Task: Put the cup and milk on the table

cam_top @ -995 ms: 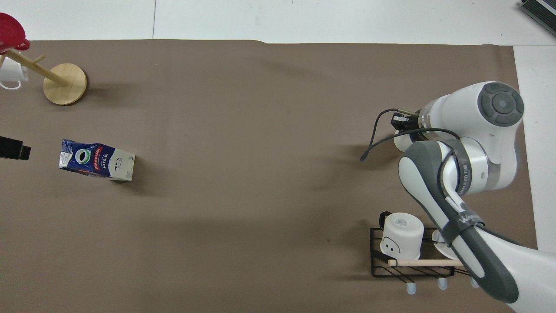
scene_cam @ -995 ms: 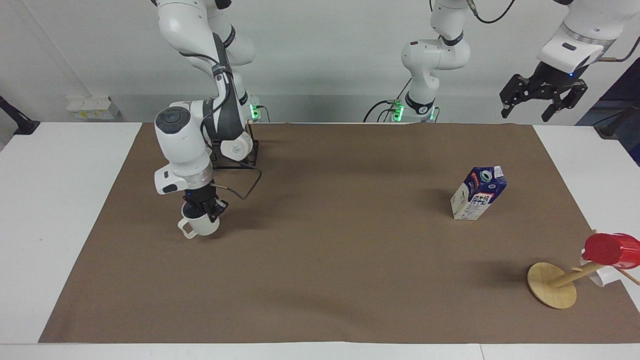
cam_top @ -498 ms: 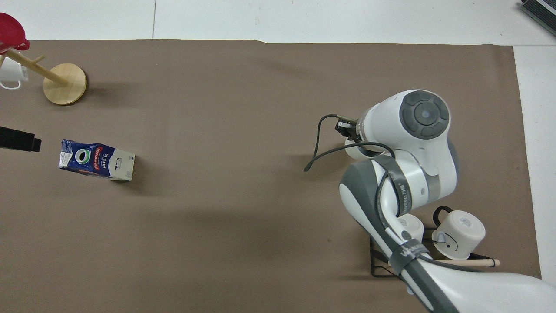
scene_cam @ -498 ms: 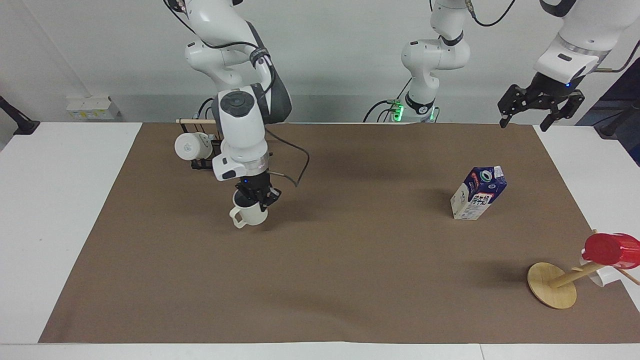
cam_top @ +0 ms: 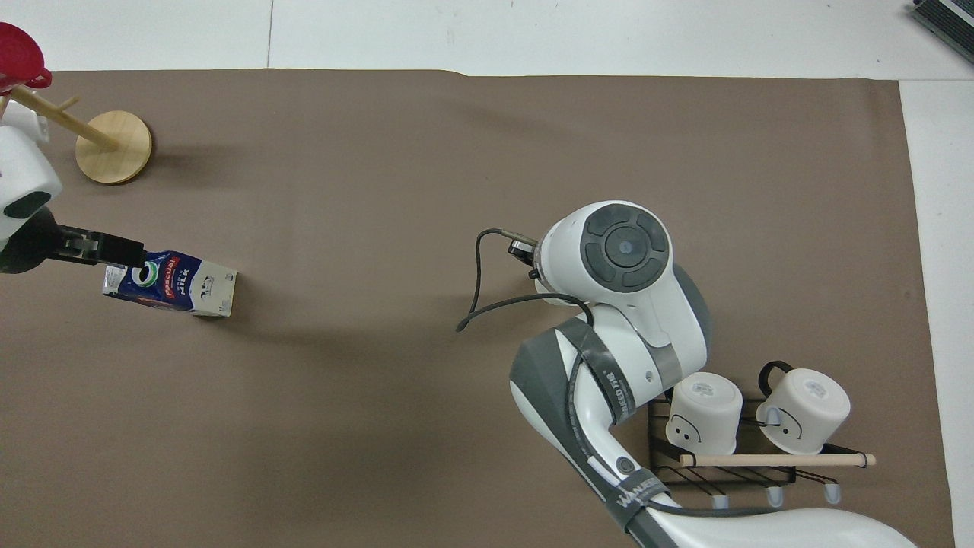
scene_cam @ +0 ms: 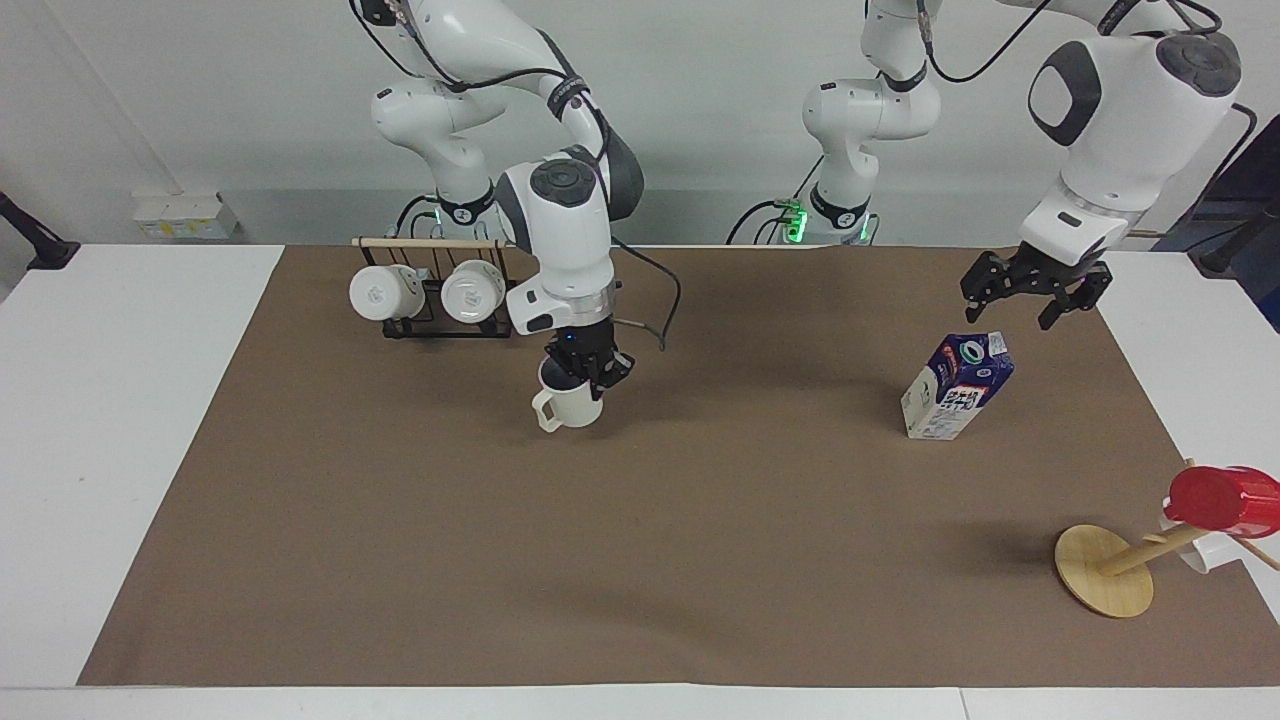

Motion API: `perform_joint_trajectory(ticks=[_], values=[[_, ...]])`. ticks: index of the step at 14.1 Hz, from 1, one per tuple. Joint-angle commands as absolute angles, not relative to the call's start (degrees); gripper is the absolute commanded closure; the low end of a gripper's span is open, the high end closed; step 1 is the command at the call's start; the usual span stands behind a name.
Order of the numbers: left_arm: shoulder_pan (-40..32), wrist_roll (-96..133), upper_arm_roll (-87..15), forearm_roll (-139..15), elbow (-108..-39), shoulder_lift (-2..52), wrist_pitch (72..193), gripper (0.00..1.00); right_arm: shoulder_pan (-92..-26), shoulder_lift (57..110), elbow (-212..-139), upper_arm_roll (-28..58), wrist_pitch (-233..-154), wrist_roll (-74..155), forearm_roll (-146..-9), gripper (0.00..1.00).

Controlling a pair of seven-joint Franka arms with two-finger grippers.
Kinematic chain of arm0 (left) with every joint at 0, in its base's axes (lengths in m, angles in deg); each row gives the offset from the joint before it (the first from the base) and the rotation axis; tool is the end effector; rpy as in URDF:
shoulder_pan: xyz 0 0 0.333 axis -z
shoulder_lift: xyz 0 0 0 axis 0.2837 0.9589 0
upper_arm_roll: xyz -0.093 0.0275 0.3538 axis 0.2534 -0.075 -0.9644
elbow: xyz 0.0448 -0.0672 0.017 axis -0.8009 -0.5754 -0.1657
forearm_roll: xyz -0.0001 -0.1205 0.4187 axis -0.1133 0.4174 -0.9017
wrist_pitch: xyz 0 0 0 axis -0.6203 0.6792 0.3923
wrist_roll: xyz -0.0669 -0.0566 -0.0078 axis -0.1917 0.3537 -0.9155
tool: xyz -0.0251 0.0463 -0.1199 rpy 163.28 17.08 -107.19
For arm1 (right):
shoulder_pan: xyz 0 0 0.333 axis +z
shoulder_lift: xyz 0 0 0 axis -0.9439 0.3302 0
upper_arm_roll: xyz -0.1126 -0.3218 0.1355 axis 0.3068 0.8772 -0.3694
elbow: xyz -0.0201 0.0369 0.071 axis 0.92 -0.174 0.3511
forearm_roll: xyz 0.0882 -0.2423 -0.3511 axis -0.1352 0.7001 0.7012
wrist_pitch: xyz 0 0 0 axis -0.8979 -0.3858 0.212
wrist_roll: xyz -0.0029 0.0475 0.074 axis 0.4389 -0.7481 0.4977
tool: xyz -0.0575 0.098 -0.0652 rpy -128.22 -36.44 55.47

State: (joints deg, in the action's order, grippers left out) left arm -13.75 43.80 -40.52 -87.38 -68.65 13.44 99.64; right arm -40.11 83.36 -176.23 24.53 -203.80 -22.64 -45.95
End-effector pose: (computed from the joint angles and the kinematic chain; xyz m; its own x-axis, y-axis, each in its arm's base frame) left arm 0.6000 -0.0112 0.5623 0.9814 -0.1857 0.0486 -0.1858 -0.9826 -0.0026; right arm 0.6095 0.3289 0.4091 0.8894 -0.4469 0.0966 -0.4383 -0.8935 -0.0981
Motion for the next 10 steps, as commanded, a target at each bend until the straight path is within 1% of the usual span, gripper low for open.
perform_joint_trajectory(ticks=[1,4,6,9,10], values=[[-14.02,44.00,-40.86,-86.69,-71.98,12.51,103.48,0.00,-37.77,88.96,-171.40,24.83,-205.13,-27.22,-45.31,1.00],[-14.02,44.00,-40.86,-86.69,-75.49,12.69,108.31,0.00,-37.15,90.55,-171.21,24.66,-207.94,-30.03,-42.85,1.00],[-14.11,44.09,-40.86,-86.69,-75.68,12.69,108.68,0.00,-36.01,91.61,-171.30,24.75,-208.48,-31.10,-42.41,1.00],[-14.28,44.09,-40.86,-86.69,-75.85,13.91,109.29,0.00,-36.09,91.61,-171.74,24.75,-208.56,-31.10,-42.06,1.00],[-14.28,44.09,-40.86,-86.69,-76.90,14.18,110.51,0.00,-36.18,91.61,-171.83,24.75,-208.56,-31.10,-42.06,1.00]])
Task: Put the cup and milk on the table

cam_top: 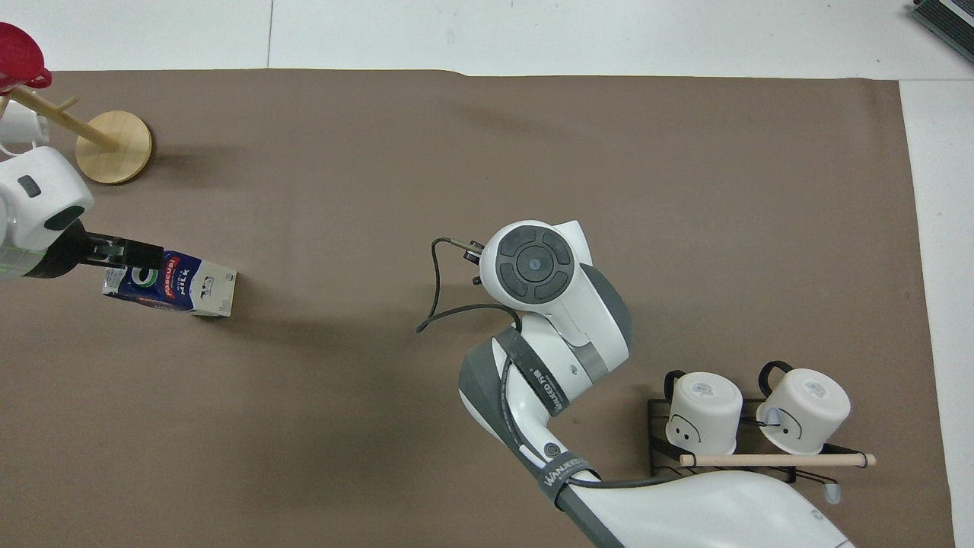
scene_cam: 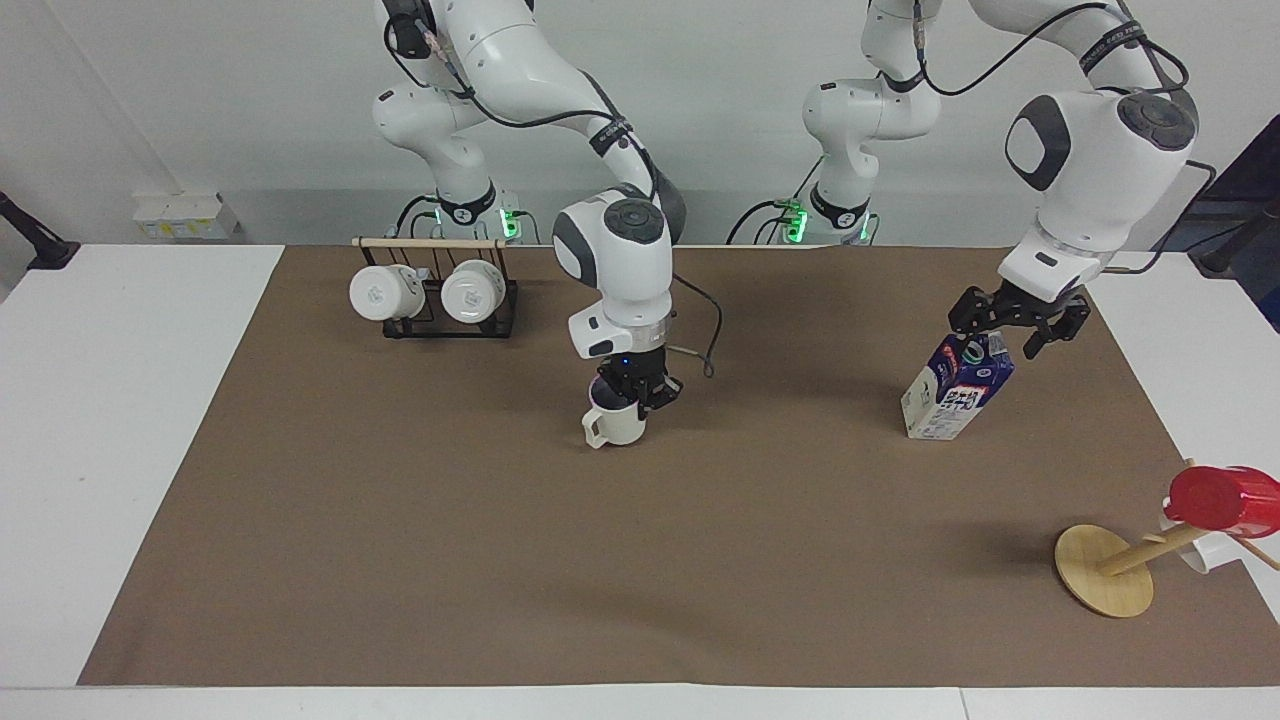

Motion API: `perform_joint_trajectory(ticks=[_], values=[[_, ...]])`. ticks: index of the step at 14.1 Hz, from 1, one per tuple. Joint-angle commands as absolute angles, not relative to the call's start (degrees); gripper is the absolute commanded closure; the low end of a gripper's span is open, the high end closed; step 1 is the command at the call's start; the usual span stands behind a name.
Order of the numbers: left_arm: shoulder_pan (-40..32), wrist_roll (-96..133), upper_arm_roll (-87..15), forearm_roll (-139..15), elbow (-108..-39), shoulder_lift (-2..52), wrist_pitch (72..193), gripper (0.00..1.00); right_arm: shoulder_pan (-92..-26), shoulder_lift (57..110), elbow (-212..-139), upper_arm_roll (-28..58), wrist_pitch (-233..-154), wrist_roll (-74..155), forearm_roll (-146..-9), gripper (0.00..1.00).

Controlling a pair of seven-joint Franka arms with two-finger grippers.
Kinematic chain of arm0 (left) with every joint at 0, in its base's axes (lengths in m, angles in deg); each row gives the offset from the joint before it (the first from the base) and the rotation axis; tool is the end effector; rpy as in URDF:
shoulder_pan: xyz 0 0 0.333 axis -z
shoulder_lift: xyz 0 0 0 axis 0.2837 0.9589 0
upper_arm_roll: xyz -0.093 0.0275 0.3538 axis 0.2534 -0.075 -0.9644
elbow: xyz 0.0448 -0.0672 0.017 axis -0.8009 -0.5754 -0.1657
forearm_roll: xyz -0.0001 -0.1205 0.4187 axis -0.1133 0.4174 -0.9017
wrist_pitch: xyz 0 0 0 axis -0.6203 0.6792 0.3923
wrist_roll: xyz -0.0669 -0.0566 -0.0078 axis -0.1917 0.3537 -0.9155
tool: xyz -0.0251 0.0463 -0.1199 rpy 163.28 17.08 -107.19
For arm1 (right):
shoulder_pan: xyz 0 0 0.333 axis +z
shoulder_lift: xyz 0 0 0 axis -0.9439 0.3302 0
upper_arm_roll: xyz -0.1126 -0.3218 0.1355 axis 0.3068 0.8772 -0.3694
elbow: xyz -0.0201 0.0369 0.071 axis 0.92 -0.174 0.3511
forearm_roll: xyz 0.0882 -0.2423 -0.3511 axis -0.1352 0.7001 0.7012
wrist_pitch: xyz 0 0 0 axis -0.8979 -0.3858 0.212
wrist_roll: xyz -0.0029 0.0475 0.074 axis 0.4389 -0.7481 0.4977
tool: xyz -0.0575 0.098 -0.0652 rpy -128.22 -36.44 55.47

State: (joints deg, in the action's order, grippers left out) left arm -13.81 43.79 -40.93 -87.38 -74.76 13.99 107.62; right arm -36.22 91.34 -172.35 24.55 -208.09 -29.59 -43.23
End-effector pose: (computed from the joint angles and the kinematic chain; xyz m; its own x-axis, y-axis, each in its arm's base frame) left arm 0.6020 -0.0063 0.5134 0.9817 -0.1768 0.0712 -0.1768 -0.9842 -0.0067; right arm 0.6151 0.3867 0.3530 0.8764 -0.4652 0.1241 -0.4570 -0.8849 -0.0899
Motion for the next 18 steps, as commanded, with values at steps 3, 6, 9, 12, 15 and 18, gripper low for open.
perform_joint_trajectory(ticks=[3,6,9,12,15,18], values=[[-14.20,44.18,-40.94,-86.69,-79.01,14.36,112.19,0.00,-36.01,91.87,-172.53,24.75,-208.74,-31.18,-41.35,1.00],[-14.28,44.09,-40.94,-86.69,-80.42,14.09,113.07,0.00,-36.18,92.84,-172.19,24.75,-210.41,-31.27,-41.35,1.00],[-14.20,43.56,-40.94,-86.69,-80.42,14.01,112.55,0.00,-36.18,92.93,-172.45,24.66,-211.28,-31.27,-41.88,1.00],[-14.11,43.56,-40.94,-86.69,-80.42,14.01,112.19,0.38,-36.09,92.84,-172.36,24.75,-211.02,-31.27,-41.44,0.00],[-13.76,43.65,-40.94,-86.86,-79.99,14.18,112.28,0.69,-36.79,90.22,-172.01,24.75,-209.97,-29.35,-41.35,0.00],[-13.32,43.48,-40.94,-86.95,-78.67,14.01,112.11,0.70,-37.67,84.87,-172.01,25.27,-206.03,-25.66,-42.14,0.00]])
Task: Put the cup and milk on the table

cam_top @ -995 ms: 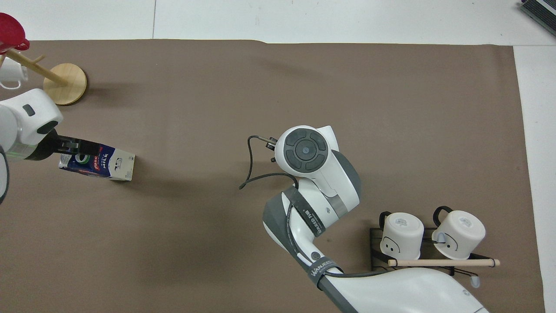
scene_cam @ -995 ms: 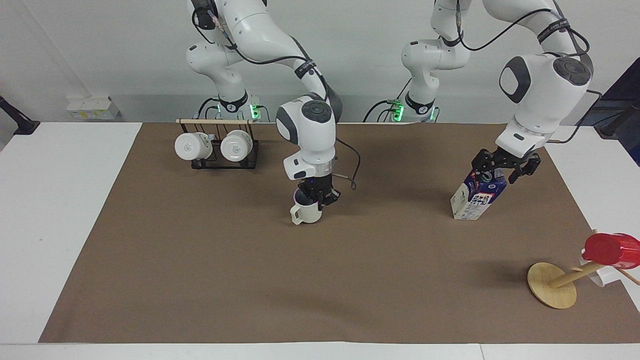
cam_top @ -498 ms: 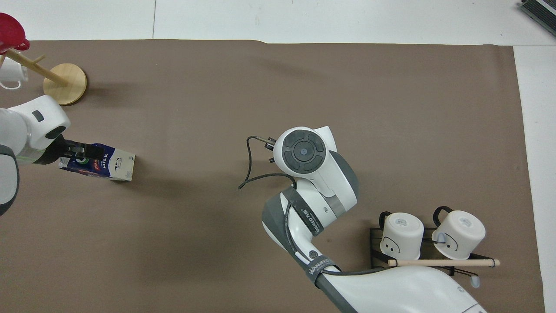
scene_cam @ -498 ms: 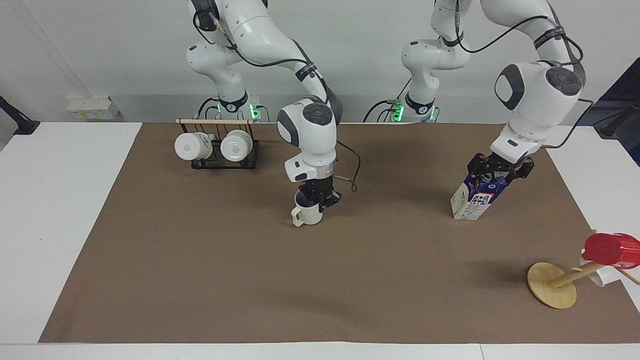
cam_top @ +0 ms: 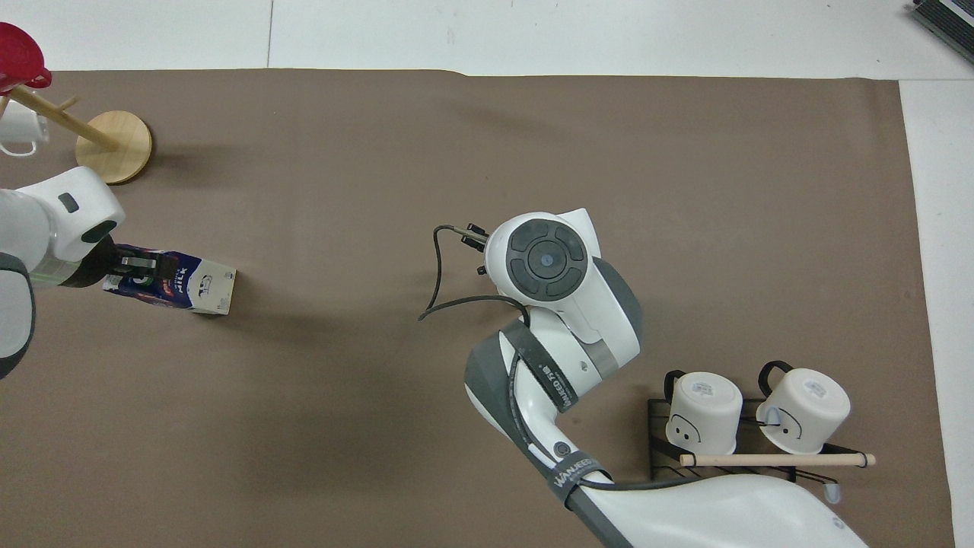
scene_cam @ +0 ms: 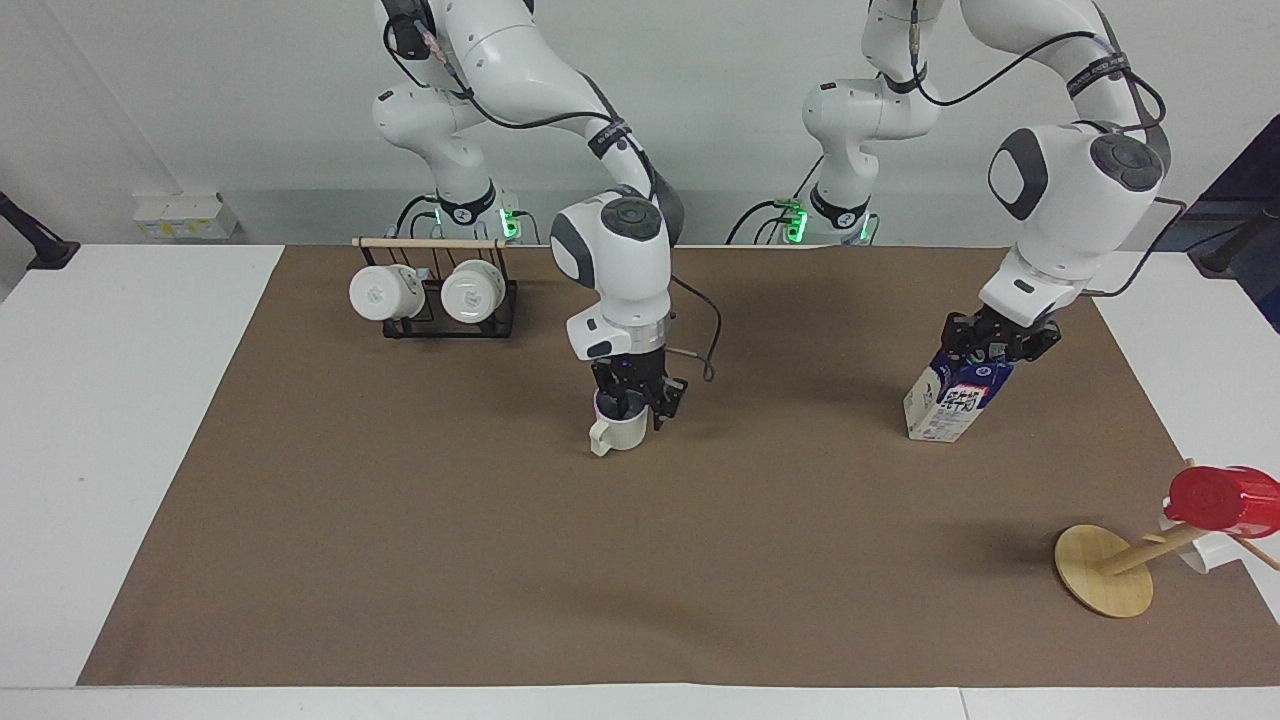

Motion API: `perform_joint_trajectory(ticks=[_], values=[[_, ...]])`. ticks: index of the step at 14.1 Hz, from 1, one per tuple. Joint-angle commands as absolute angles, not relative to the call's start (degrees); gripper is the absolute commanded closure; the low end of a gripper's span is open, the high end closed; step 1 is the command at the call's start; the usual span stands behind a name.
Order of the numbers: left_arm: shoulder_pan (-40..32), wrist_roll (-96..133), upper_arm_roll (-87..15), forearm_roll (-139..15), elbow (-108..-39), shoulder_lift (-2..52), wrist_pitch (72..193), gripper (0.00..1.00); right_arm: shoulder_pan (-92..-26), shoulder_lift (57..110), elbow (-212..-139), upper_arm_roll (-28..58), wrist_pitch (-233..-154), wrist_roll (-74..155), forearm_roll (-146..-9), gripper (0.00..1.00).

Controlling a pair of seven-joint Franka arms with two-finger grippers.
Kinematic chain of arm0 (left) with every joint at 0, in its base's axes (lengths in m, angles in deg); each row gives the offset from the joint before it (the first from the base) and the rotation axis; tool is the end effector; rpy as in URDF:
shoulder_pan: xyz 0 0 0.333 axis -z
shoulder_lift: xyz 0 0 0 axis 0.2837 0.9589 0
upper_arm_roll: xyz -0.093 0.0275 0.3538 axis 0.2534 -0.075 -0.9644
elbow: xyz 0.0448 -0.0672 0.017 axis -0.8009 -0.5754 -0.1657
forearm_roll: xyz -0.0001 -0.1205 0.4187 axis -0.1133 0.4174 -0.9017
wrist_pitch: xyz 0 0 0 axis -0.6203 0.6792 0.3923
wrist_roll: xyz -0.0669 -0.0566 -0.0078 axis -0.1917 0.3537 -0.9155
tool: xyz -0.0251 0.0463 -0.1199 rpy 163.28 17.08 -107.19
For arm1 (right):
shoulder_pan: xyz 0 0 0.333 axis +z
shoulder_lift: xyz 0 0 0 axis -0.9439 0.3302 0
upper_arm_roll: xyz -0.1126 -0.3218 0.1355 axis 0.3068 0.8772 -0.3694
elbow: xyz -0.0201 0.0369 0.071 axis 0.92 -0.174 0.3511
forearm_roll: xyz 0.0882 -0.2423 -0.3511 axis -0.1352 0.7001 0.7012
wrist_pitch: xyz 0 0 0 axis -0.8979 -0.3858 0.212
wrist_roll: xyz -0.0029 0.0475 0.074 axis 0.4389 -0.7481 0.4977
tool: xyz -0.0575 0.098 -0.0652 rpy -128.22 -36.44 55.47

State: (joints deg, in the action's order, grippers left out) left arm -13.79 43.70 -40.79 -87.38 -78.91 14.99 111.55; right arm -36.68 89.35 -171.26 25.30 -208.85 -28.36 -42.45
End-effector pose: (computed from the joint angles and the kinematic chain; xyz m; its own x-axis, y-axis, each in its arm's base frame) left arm 0.5982 -0.0080 0.4716 0.9828 -0.1778 0.0501 -0.1778 -0.9841 -0.0039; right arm 0.6273 0.3770 0.3897 0.8712 -0.4597 0.1724 -0.4412 -0.8870 -0.1361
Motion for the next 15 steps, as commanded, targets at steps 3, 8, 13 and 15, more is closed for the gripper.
perform_joint_trajectory(ticks=[3,8,13,15], values=[[-12.97,42.25,-40.24,-86.95,-75.52,13.74,109.40,0.69,-39.78,79.15,-172.01,25.19,-199.53,-19.61,-42.67,0.00],[-5.16,35.49,-39.80,-87.48,-71.55,15.23,108.24,0.69,-46.44,74.31,-172.18,25.19,-192.67,-5.03,-43.20,0.00],[7.41,19.42,-39.71,-87.22,-66.46,18.31,108.23,0.69,-56.81,69.21,-172.01,25.28,-186.16,10.62,-46.27,0.00],[11.36,15.19,-39.71,-86.95,-65.05,20.06,108.59,0.69,-59.81,67.28,-171.92,25.36,-183.09,14.76,-46.36,0.00]])
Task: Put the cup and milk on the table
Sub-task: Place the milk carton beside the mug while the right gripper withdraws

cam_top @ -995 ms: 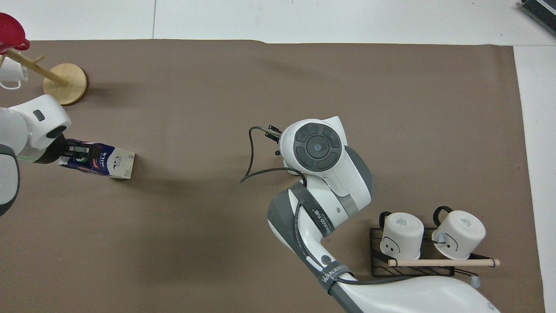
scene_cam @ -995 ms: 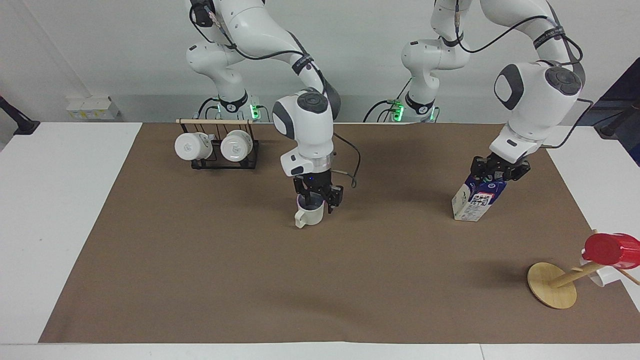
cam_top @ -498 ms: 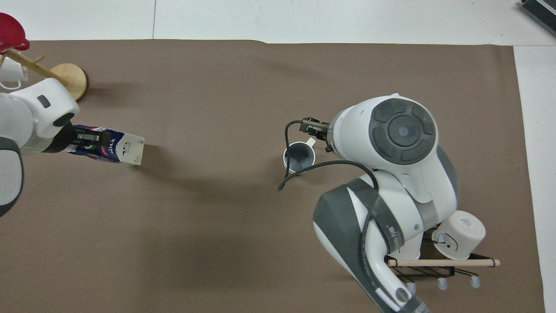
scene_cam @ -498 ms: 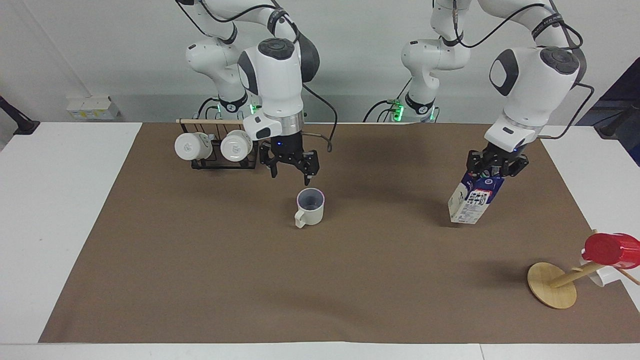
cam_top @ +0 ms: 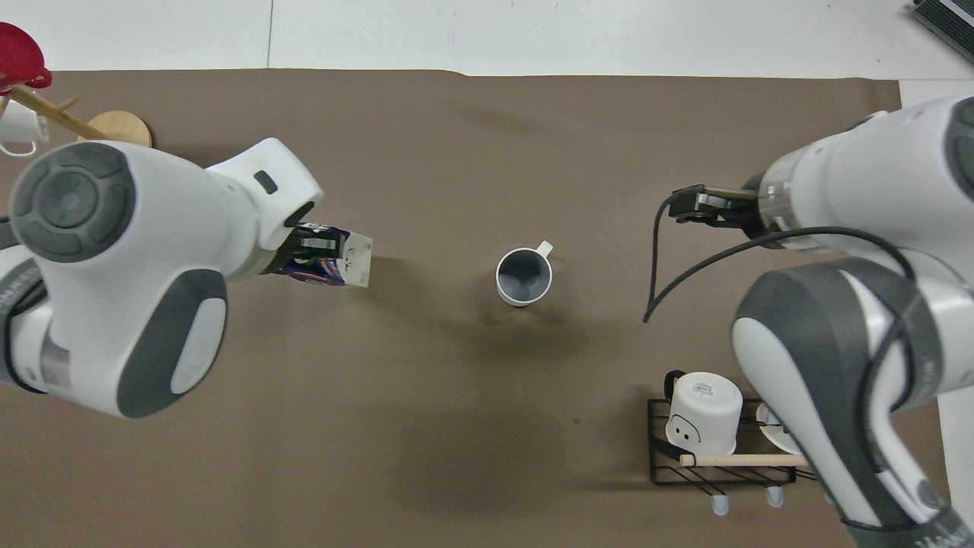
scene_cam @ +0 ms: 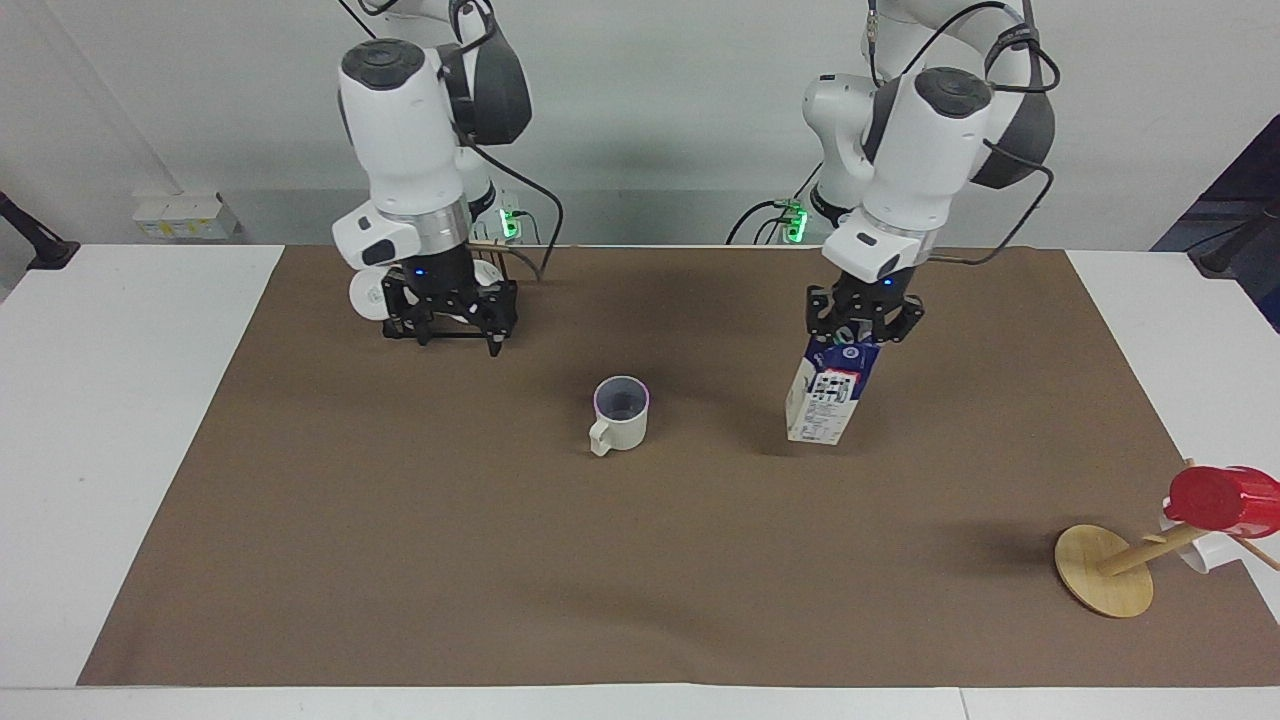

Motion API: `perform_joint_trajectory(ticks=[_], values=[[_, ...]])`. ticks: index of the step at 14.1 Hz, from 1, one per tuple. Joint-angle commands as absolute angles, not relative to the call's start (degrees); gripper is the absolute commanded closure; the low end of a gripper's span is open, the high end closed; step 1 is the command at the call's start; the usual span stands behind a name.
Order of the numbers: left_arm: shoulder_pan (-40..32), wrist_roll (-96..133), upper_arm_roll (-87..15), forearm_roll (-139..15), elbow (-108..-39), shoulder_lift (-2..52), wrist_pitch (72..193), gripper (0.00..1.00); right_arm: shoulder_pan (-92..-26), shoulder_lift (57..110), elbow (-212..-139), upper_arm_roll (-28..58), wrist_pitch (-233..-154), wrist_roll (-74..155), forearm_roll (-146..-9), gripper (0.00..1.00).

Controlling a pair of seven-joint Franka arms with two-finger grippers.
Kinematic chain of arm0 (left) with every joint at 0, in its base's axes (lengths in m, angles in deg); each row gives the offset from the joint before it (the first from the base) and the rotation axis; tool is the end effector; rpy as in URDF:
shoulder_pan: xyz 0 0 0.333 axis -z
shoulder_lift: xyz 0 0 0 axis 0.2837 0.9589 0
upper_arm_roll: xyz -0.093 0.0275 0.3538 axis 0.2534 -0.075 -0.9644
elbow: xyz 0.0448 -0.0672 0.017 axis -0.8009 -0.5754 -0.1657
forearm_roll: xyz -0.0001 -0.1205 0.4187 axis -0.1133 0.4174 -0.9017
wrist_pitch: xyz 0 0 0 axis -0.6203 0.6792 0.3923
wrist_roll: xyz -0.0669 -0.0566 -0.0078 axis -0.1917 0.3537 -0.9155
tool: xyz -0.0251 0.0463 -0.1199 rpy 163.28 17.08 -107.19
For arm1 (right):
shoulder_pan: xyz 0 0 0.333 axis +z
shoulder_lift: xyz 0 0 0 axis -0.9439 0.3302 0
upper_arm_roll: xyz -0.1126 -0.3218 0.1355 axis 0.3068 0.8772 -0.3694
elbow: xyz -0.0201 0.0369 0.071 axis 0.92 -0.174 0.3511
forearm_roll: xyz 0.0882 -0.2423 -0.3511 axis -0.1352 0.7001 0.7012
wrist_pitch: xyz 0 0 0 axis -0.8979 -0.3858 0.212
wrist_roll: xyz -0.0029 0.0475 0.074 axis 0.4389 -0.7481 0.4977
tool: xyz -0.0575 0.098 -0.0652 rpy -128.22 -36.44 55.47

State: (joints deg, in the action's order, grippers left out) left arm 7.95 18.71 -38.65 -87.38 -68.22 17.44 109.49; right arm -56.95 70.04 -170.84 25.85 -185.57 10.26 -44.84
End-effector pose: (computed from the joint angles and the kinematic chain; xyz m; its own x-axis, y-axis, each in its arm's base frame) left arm 0.5792 -0.2658 0.5404 0.9766 -0.1539 0.1504 -0.1624 -0.9856 0.0462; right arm 0.6256 0.1088 0.5810 0.9682 -0.2028 0.1464 -0.2018 -0.9792 -0.0218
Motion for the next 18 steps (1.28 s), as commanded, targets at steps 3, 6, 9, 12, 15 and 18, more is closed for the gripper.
perform_joint_trajectory(ticks=[3,6,9,12,15,18], values=[[15.32,10.09,-39.54,-86.95,-64.34,22.96,109.55,0.69,-64.11,65.08,-171.92,25.45,-178.78,20.30,-46.36,0.00],[18.93,6.56,-39.45,-86.77,-63.81,26.39,113.76,0.67,-67.11,64.02,-171.66,25.54,-177.01,23.56,-45.93,0.00],[20.86,4.37,-39.45,-85.54,-63.46,28.68,115.70,0.67,-68.95,63.75,-168.16,25.71,-172.20,25.24,-46.10,0.00],[21.57,4.36,-39.28,-84.84,-62.93,28.77,116.76,0.66,-70.19,63.75,-162.62,25.71,-165.43,27.60,-46.19,0.00],[21.93,4.80,-39.27,-84.75,-63.37,28.95,116.85,0.61,-70.81,63.66,-159.10,25.45,-159.19,28.14,-46.54,0.00],[21.84,4.98,-39.27,-84.58,-64.34,28.69,116.59,0.47,-70.89,62.62,-157.85,25.80,-156.79,28.14,-46.54,0.00]])
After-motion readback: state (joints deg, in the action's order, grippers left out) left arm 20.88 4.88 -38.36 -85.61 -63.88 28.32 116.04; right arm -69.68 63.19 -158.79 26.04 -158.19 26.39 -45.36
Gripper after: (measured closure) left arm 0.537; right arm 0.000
